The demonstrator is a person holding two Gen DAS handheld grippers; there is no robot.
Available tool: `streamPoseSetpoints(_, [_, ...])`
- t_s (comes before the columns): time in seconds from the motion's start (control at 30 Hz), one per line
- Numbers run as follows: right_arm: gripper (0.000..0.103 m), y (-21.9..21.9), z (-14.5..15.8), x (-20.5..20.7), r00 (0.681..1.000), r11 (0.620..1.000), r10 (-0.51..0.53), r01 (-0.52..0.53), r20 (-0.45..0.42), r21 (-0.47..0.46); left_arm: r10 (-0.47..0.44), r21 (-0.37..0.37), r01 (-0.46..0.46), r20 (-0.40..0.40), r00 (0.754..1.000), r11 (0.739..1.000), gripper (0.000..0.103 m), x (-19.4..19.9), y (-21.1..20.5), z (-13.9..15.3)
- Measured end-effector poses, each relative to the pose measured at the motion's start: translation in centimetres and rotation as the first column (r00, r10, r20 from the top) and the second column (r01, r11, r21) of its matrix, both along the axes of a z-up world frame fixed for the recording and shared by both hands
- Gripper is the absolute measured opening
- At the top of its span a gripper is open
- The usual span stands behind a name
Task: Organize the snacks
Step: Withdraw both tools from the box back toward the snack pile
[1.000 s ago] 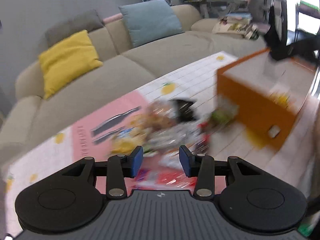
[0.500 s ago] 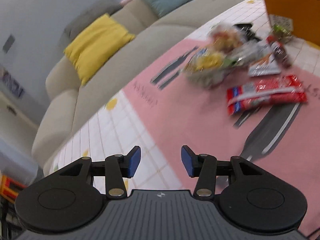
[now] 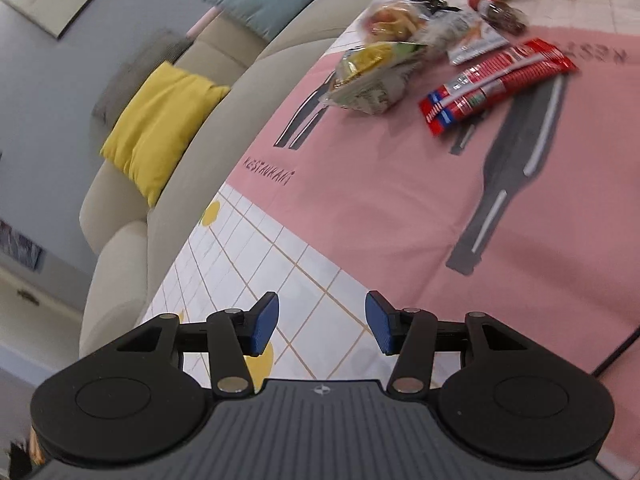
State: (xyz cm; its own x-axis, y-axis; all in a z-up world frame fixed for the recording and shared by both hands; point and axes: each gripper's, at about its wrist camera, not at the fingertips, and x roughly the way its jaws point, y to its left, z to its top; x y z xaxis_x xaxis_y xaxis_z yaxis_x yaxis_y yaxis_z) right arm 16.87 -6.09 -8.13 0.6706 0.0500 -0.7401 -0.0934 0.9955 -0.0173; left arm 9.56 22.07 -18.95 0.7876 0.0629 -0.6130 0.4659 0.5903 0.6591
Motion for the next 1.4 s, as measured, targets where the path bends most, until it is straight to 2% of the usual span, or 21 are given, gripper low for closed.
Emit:
streamPoseSetpoints(0.13, [0.095, 0.1, 0.0, 0.0, 1.000, 1.000, -0.006, 0.006, 0.005, -0.009, -0.035, 0.018, 0.035, 0.014, 0.999, 0.999, 0.060, -0.3, 0.3, -0.3])
streamPoseSetpoints(0.4, [0.095, 0.7, -0.1, -0.3, 1.000, 1.000, 0.028, -0.028, 0.013, -0.006, -0.144, 0.184, 0.131, 0.056, 0.988, 0.974, 0.061, -1.5, 0.6, 0.3])
streamPoseSetpoints(0.53, [0.095, 1.0, 0.0, -0.7, 0.998, 0.999, 0.049, -0.049, 0.031, -0.008, -0.162, 0.170, 0.152, 0.050, 0.985, 0.974, 0.062, -2.2, 0.8, 0.8])
streamPoseSetpoints(0.77, [0.095, 0.6, -0.5, -0.5, 1.000, 1.000, 0.022, -0.022, -0.007, 0.000, -0.259, 0.224, 0.255, -0.011, 0.966, 0.941, 0.064, -3.3, 1.2, -2.0])
streamPoseSetpoints(0.93, [0.095, 0.0, -0.7, -0.2, 1.000, 1.000, -0.011, 0.012, -0.027, 0.019, -0.222, 0.219, 0.219, -0.010, 0.975, 0.951, 0.064, -2.6, 2.0, -2.3])
streamPoseSetpoints(1.07, [0.095, 0.3, -0.9, -0.3, 1.000, 1.000, 0.005, -0.005, -0.028, 0.018, -0.233, 0.239, 0.216, 0.042, 0.972, 0.946, 0.064, -2.7, 1.7, -1.4])
streamPoseSetpoints(1.27, [0.095, 0.8, -1.5, -0.2, 0.998, 0.999, 0.050, -0.050, -0.023, 0.001, -0.231, 0.112, 0.222, 0.076, 0.970, 0.969, 0.068, -1.8, -0.4, 1.7])
streamPoseSetpoints(1.4, [0.095, 0.8, -2.6, 0.0, 0.996, 0.997, 0.074, -0.074, -0.041, 0.004, -0.207, 0.012, 0.207, 0.064, 0.976, 0.978, 0.078, -0.5, -2.0, 3.6])
